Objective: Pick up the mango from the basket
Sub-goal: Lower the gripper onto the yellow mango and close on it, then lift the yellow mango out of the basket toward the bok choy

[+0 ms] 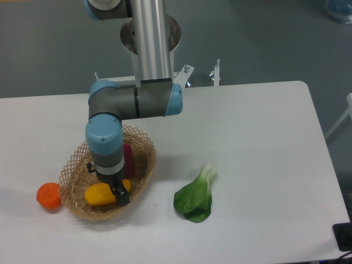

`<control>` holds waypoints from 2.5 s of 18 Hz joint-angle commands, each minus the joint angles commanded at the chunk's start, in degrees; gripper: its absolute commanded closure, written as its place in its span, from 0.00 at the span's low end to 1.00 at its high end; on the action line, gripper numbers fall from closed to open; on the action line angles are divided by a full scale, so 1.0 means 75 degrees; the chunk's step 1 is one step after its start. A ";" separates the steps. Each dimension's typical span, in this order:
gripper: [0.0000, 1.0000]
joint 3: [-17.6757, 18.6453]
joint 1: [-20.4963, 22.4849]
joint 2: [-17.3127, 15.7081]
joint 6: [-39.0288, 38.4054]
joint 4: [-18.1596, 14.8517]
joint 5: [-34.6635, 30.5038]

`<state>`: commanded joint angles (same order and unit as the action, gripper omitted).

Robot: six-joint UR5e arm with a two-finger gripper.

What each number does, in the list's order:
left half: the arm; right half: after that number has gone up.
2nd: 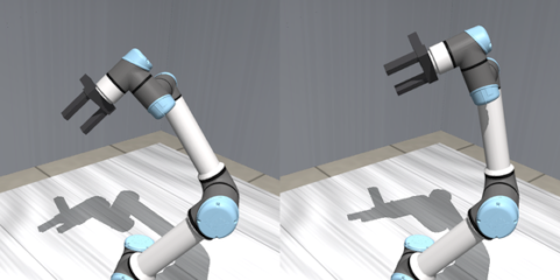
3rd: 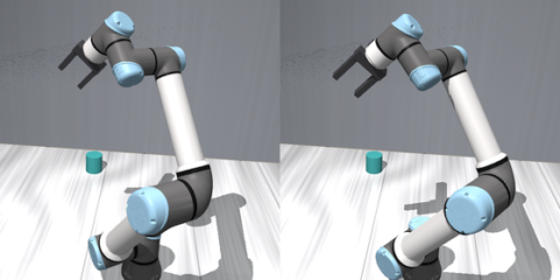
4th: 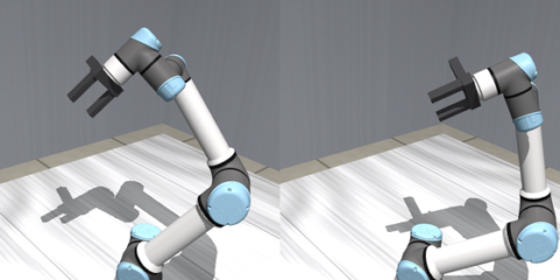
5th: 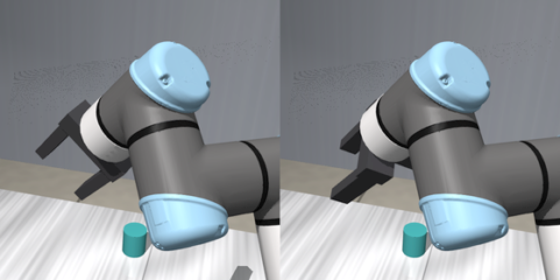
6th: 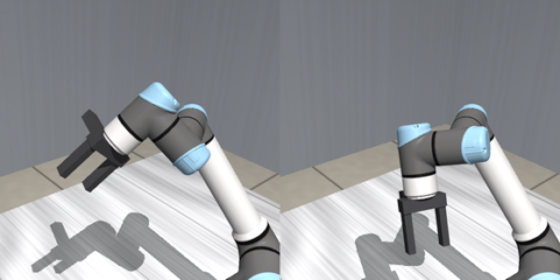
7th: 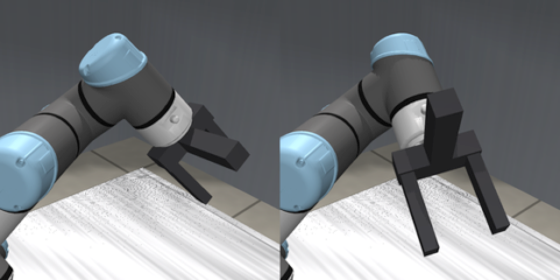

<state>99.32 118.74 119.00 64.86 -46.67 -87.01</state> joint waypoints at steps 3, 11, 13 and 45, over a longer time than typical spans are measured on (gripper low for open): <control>0.23 0.0000 -0.0012 -0.0012 -0.0023 -0.0012 -0.0012; 0.64 -0.0012 -0.0023 -0.0140 -0.0808 -0.0058 0.0023; 0.64 -0.0058 -0.0012 -0.0280 -0.0774 -0.0070 0.0070; 0.60 -0.0410 0.3339 -0.1406 0.0457 -0.0680 -0.0081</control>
<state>96.24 143.78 108.46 68.29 -51.77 -87.62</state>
